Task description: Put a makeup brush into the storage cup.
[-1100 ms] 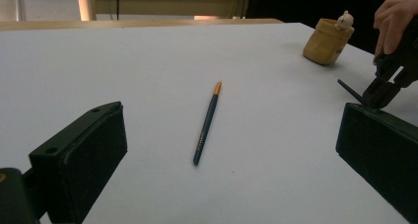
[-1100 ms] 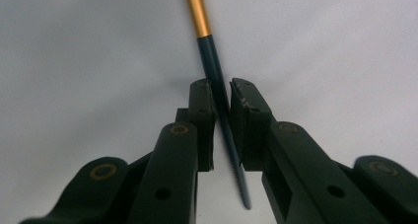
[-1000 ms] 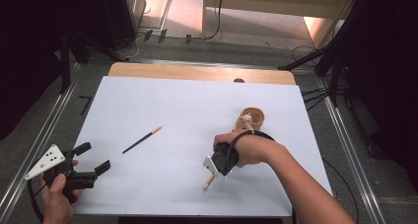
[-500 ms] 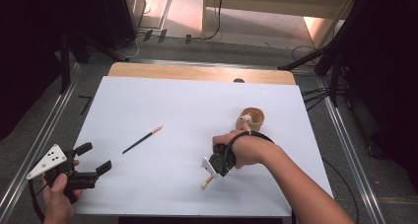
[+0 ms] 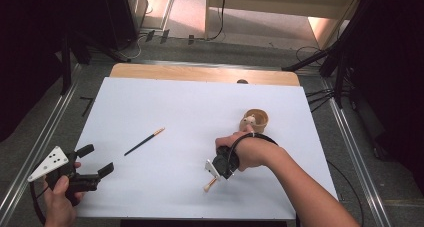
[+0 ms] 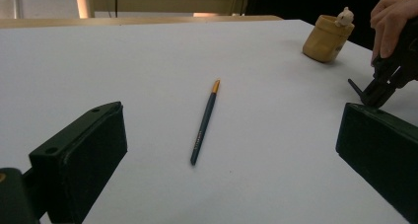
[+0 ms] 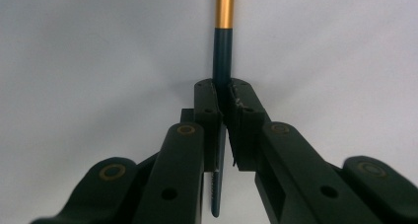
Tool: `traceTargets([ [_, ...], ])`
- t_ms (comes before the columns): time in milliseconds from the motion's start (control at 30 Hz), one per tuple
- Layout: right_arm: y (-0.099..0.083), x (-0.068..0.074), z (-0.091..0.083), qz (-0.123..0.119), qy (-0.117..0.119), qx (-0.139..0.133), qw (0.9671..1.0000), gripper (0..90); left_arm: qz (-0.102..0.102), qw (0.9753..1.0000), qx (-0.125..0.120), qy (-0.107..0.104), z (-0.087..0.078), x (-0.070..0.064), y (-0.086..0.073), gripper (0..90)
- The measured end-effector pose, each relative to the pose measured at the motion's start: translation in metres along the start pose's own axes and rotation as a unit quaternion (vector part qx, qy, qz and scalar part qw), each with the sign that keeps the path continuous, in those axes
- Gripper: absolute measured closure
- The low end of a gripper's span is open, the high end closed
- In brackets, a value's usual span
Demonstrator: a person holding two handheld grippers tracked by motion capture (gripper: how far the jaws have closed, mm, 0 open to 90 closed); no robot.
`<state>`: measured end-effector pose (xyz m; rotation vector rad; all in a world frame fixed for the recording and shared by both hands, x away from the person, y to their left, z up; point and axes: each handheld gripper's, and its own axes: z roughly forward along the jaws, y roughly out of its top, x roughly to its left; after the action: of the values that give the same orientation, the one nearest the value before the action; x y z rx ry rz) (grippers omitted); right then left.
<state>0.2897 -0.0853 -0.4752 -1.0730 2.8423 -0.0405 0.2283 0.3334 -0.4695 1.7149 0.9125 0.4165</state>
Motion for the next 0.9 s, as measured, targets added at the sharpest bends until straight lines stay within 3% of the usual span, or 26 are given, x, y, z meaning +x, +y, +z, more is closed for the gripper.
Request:
traceTargets([
  [900, -0.0017, -0.0022, -0.0007, 0.0, 0.005, -0.005, 1.0, 85.0, -0.003, 1.0, -0.001, 0.001, -0.0005, 0.001, -0.0005, 0.0],
])
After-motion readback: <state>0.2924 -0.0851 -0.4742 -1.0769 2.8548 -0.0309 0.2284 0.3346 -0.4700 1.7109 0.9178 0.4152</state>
